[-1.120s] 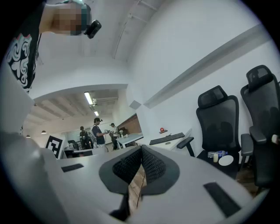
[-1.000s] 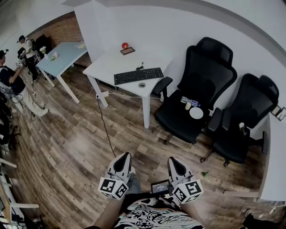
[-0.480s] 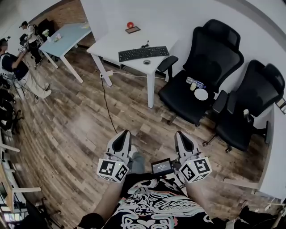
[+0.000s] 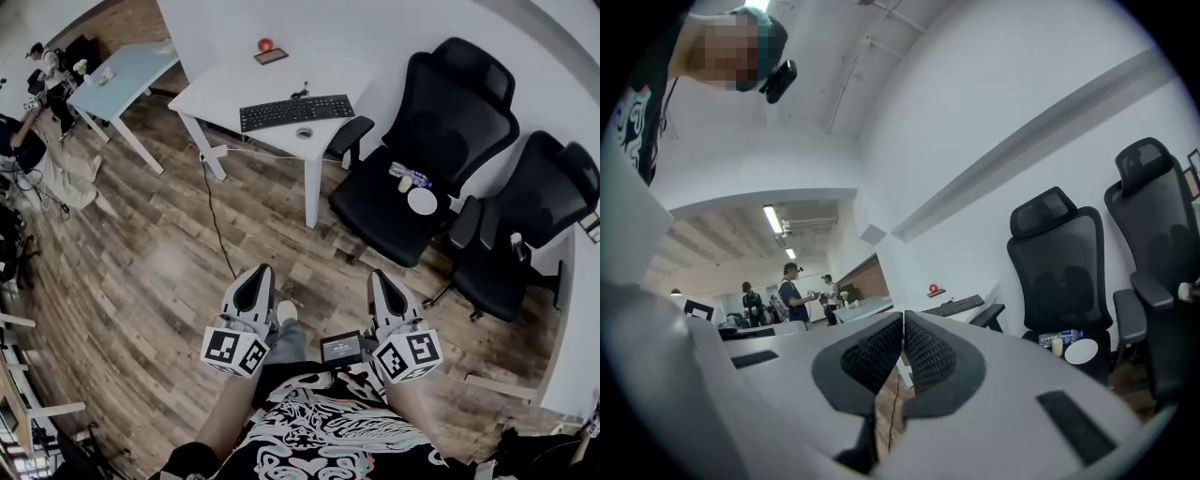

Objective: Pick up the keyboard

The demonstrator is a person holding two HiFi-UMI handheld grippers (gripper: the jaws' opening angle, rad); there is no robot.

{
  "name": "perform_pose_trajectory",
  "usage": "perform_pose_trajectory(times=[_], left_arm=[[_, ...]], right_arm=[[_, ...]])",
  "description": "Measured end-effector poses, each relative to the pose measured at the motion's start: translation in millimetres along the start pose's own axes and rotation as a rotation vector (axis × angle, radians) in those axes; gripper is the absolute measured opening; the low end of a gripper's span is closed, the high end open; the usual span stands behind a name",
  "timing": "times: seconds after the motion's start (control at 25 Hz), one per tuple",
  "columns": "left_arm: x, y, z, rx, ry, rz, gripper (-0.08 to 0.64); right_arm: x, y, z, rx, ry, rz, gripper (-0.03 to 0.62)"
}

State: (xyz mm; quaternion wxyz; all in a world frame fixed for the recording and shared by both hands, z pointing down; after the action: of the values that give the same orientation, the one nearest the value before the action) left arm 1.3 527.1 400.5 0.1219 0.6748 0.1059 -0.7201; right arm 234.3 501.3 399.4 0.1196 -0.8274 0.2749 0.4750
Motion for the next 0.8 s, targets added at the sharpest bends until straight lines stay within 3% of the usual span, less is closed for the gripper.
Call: perform_pose_trajectory(times=[0.48, 0.8], left_arm=[[6.1, 129.1, 107.8, -0.074, 0.001, 0.037, 0.023], [7.4, 170.9, 181.2, -0.077, -0.065, 0.040, 0.023]], right_arm=[[27.6, 148.2, -21.7, -0.138, -0.018, 0.016, 0.029], [21.1, 227.1, -14.5, -0.137, 0.034, 0.022, 0.029]])
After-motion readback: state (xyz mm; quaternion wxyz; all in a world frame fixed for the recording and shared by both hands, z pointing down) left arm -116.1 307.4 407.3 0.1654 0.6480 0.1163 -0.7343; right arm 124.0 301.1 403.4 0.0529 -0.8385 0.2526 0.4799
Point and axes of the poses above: the fingertips, and each gripper's own axes: y forward along the fingers, z to its left, x out of its top, the point moved 4 cm from there along -y, backward along the fingers, and after that the axes turned 11 degrees about y, right-handed, at the moved point
